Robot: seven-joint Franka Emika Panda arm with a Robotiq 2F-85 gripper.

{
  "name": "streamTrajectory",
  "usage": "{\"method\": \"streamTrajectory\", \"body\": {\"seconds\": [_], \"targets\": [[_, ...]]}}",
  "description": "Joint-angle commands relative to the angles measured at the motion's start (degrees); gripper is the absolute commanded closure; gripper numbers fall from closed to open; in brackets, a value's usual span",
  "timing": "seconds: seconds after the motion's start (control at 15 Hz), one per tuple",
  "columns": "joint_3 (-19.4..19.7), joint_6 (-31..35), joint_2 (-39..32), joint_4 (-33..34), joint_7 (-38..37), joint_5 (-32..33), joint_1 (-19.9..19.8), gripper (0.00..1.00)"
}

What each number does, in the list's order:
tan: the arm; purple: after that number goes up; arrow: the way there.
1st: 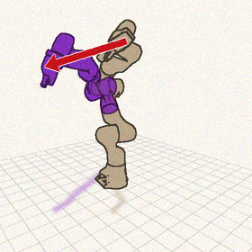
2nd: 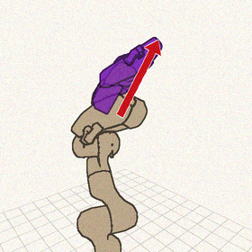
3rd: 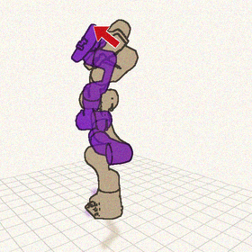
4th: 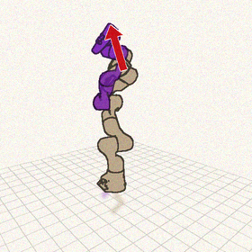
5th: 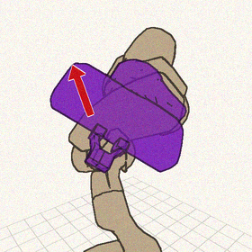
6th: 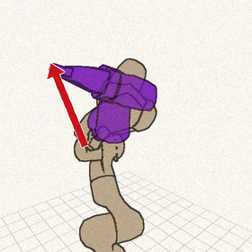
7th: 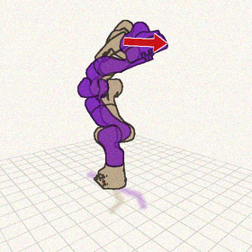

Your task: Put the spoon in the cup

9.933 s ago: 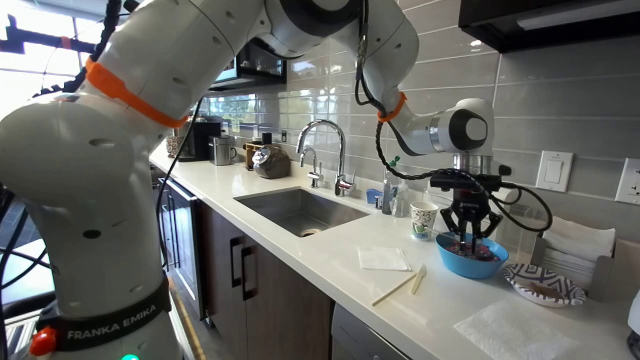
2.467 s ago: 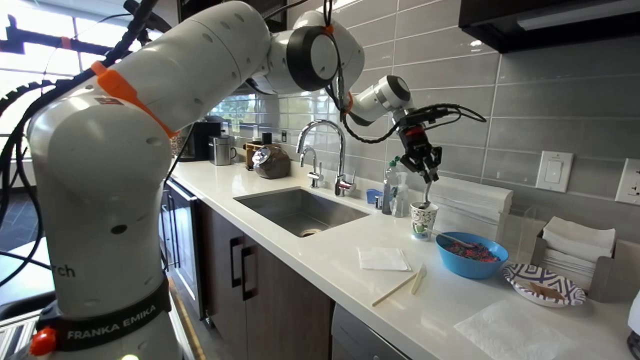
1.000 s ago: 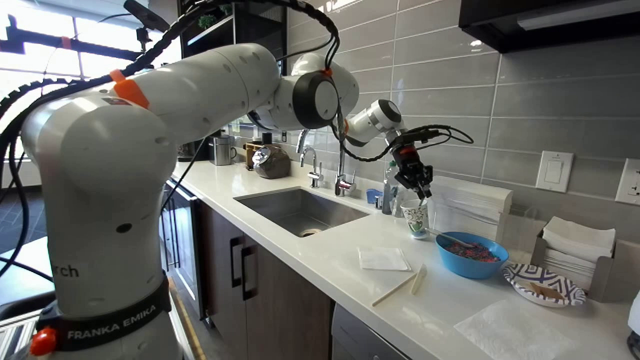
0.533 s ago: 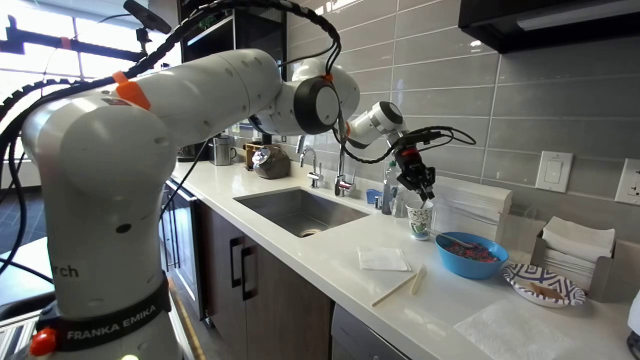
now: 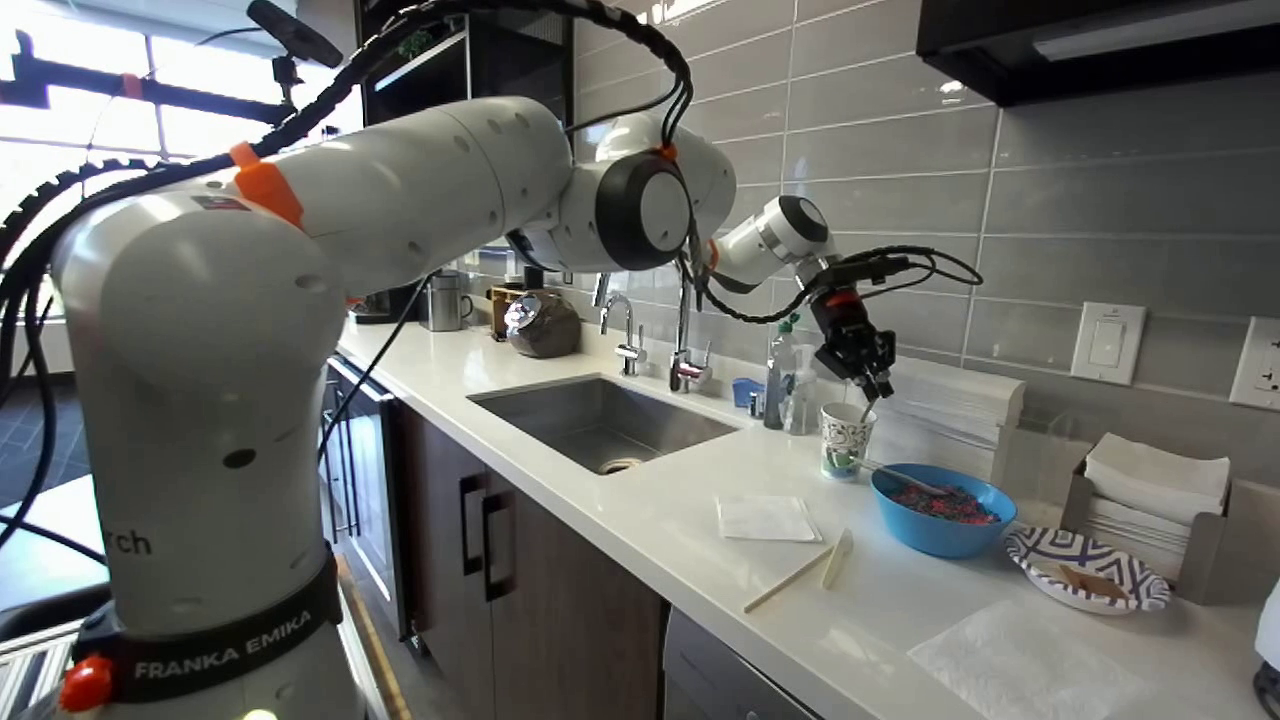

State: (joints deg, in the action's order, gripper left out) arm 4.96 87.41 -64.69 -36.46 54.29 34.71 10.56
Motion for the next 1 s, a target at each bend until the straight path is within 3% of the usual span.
{"method": "streamTrajectory", "body": {"seconds": [0.0,0.93], "targets": [[-0.4,-1.6,-2.1,3.4,2.2,-0.8,-0.4,0.94],[-0.9,-2.2,-3.4,4.5,6.8,-0.6,0.3,0.94]]}}
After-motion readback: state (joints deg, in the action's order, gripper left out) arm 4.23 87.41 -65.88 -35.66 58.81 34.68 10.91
